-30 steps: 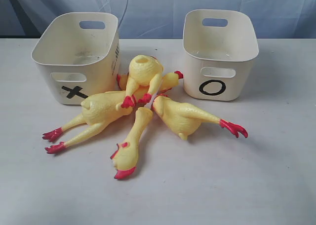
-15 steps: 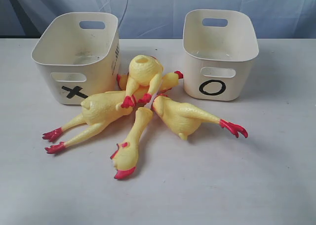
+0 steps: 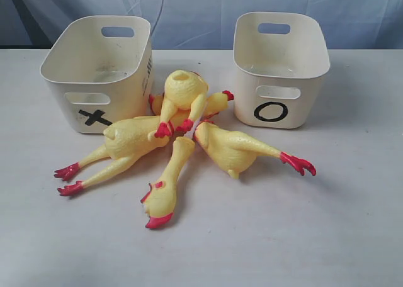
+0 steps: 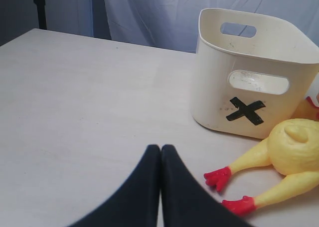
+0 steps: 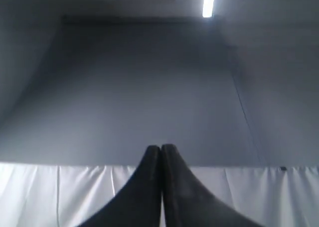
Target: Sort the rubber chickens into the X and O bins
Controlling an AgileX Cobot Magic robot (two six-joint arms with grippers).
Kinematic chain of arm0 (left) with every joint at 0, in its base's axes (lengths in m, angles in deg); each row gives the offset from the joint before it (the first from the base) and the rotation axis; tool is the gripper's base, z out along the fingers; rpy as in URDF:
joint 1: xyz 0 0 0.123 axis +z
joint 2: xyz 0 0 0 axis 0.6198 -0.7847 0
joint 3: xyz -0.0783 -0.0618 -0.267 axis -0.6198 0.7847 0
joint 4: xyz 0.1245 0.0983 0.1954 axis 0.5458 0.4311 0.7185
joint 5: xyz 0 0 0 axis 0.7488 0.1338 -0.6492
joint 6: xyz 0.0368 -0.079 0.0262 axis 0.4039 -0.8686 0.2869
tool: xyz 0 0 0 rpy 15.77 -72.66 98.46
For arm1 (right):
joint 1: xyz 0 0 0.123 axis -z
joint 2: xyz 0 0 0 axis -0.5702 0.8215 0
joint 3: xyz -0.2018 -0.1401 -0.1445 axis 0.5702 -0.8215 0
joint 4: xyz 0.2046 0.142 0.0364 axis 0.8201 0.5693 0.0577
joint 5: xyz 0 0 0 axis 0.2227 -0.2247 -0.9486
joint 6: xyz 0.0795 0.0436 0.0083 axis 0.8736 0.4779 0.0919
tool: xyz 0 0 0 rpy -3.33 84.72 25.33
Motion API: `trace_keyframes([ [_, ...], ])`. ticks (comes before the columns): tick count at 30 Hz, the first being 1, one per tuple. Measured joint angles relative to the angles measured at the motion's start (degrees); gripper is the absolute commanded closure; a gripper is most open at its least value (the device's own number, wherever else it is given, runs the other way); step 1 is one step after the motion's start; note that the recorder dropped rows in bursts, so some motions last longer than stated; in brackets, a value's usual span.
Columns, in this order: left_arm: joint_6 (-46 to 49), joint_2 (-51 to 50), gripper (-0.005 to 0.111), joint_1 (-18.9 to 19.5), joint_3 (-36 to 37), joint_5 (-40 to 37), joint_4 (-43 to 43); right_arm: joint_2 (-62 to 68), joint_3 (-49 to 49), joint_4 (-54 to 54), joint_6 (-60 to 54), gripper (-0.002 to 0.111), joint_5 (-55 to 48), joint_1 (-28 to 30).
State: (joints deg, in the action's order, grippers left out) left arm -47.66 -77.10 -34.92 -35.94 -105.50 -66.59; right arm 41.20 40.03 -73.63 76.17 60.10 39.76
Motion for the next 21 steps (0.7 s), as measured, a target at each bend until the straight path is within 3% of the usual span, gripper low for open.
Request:
trace_keyframes([
  [3, 0.00, 0.00, 0.107, 0.00, 0.00, 0.00, 0.00, 0.00, 3.31, 0.13, 6.07, 0.109, -3.82, 0.00],
  [8, 0.00, 0.00, 0.107, 0.00, 0.00, 0.00, 0.00, 4.97, 30.66, -3.82, 16.30, 0.109, -55.21, -1.21],
  [15, 0.00, 0.00, 0.107, 0.00, 0.00, 0.00, 0.00, 28.08, 57.30, -6.77, 15.78, 0.109, -74.89, -4.25],
  [21, 0.00, 0.00, 0.107, 0.00, 0.00, 0.00, 0.00, 43.65, 62.39, 7.87, 14.95, 0.109, -96.77, -4.25],
])
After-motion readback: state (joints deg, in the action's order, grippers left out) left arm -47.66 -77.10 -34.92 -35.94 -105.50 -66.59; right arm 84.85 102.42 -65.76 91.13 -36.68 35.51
